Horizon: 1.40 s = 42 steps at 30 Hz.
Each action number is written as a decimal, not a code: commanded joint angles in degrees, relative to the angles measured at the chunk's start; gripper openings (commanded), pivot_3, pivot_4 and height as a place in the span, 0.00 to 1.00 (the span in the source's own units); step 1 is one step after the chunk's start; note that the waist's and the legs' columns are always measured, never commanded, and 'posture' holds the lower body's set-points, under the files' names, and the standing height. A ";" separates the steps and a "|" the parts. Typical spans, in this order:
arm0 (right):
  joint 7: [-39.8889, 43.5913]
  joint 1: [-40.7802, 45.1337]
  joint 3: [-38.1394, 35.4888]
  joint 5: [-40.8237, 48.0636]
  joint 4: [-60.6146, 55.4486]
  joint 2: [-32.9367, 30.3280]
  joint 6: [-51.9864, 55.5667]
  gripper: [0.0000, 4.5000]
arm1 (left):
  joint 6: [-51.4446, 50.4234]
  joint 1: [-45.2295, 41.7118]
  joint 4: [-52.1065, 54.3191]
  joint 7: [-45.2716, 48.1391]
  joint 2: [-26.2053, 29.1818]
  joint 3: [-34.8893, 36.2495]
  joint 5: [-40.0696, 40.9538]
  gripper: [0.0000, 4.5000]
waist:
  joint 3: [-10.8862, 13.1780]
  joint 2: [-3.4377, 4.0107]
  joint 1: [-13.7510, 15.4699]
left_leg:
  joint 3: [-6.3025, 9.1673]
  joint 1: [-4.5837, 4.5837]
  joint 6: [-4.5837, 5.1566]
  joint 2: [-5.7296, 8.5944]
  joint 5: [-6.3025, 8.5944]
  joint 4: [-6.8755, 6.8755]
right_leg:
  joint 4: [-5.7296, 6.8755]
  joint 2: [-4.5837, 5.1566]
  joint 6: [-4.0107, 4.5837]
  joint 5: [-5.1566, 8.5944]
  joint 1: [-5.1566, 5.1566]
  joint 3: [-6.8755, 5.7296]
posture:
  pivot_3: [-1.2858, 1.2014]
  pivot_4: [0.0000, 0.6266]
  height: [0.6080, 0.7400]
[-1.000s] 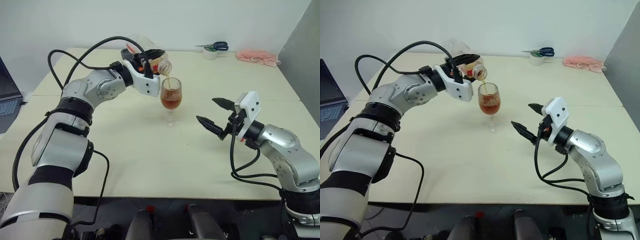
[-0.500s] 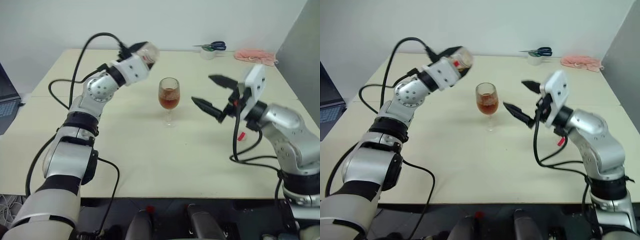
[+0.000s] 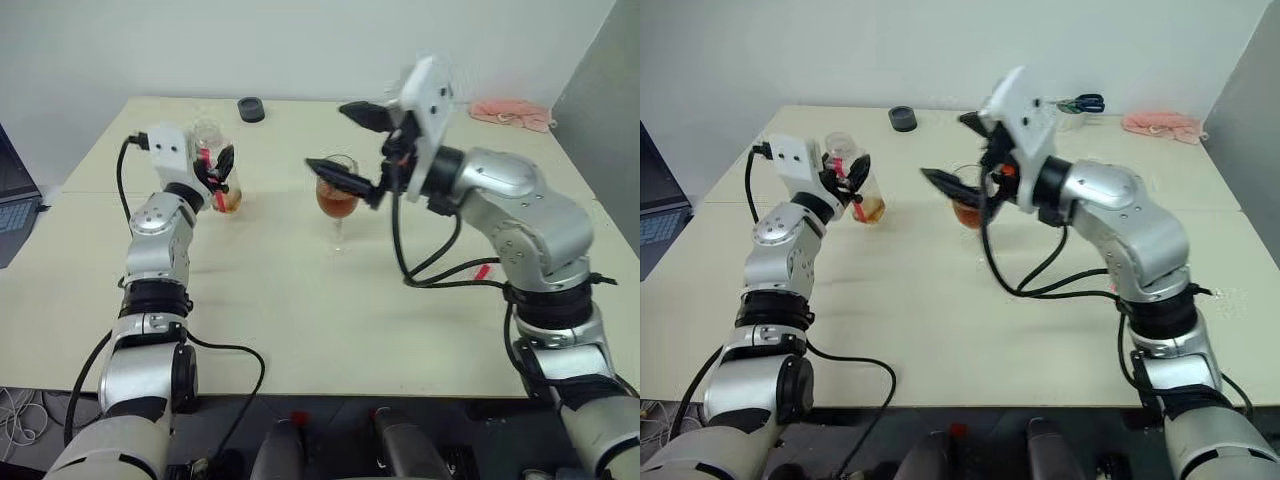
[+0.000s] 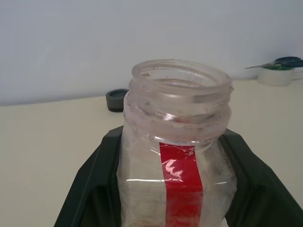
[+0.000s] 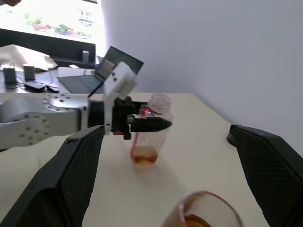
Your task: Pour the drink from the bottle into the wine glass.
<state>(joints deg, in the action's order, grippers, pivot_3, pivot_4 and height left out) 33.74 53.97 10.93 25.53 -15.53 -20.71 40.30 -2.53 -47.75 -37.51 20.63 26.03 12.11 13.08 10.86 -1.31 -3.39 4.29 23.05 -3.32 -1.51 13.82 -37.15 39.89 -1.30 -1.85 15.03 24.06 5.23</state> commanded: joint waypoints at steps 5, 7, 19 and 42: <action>1.18 0.52 1.66 -3.31 -0.33 0.54 -1.49 1.00 | 1.90 2.48 0.39 -1.79 -1.15 1.80 -0.13 0.70 | -0.02 -0.03 0.25 | -0.01 0.01 -0.01 0.04 0.00 -0.01 | -0.02 0.05 0.00 0.00 0.00 -0.01 | 0.52 0.24 1.00; 1.55 0.29 1.37 -3.48 -0.58 0.30 -1.45 1.00 | 1.78 3.32 0.74 -1.95 -1.49 1.88 0.08 0.84 | -0.02 -0.03 0.23 | 0.00 0.00 -0.01 0.02 0.00 0.00 | -0.01 0.04 0.00 0.00 0.00 -0.02 | 0.52 0.24 1.00; 2.88 -0.87 0.17 -4.50 -1.27 -1.29 -1.92 1.00 | -3.54 12.89 14.33 -3.56 -1.11 2.10 0.46 0.99 | -0.02 -0.03 0.14 | 0.00 -0.01 -0.01 0.00 0.00 0.03 | -0.01 0.04 0.00 0.00 0.00 0.00 | 0.52 0.24 1.00; 14.98 -23.98 -22.79 9.49 1.27 -19.02 -3.44 1.00 | -32.89 31.86 57.40 22.16 20.70 7.29 27.56 0.99 | -0.05 0.01 -0.10 | -0.15 -0.37 0.01 -0.14 0.02 0.22 | -0.84 -0.08 -0.19 0.15 -0.59 0.14 | 0.52 0.24 1.00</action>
